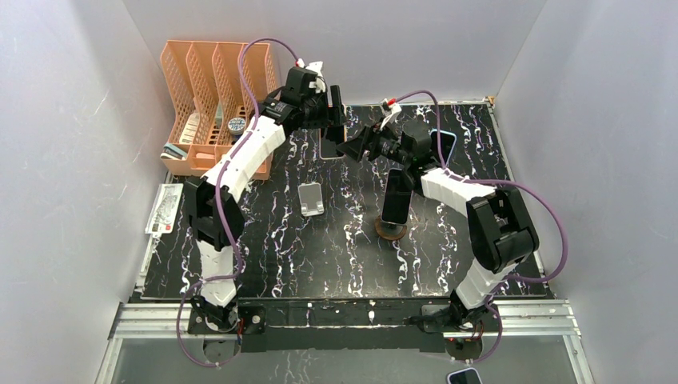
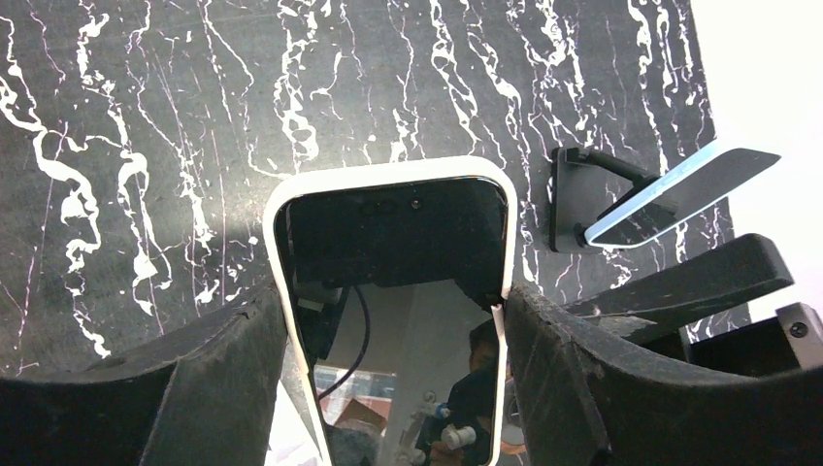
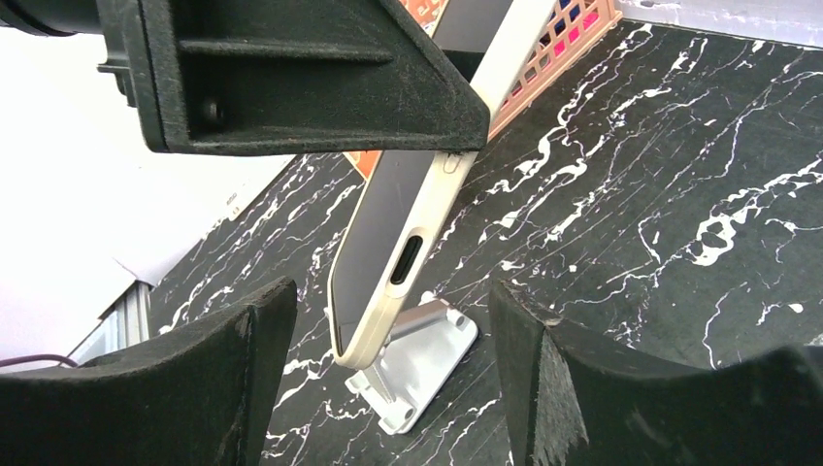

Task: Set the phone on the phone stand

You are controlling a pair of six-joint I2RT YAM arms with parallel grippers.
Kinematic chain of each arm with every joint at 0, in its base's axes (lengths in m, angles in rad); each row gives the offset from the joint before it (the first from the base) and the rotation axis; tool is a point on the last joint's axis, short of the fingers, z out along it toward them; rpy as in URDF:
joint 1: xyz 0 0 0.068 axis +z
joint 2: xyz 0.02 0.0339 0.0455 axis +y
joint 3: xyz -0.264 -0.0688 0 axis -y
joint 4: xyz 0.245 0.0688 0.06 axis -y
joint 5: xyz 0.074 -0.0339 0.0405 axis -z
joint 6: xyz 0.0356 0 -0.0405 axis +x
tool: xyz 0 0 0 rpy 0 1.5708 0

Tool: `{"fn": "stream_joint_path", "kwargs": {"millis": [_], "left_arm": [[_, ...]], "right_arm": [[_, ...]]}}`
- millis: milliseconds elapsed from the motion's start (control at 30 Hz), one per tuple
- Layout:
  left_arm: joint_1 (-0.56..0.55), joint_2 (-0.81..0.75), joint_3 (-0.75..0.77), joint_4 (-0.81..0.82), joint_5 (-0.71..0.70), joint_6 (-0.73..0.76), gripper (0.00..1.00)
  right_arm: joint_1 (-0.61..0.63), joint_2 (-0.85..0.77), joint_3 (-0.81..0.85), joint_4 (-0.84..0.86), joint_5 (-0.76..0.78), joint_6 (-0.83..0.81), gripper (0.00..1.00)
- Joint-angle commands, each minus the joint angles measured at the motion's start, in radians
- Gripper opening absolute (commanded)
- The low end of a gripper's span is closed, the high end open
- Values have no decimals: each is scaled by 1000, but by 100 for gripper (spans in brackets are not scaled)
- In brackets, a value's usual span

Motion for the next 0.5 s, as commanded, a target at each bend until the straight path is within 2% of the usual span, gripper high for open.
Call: {"fn": "stream_joint_path", "kwargs": {"millis": [0, 267, 467], "left_arm": [[6, -109, 0, 58, 25, -28, 0], [6, -135, -47, 96, 33, -40, 0], [6, -149, -65, 114, 32, -41, 0]], "right_arm": [[10, 16, 72, 12, -33, 2, 78], [25, 64, 138, -20, -69, 4, 60], [38, 89, 152, -26, -75, 11, 54]]}}
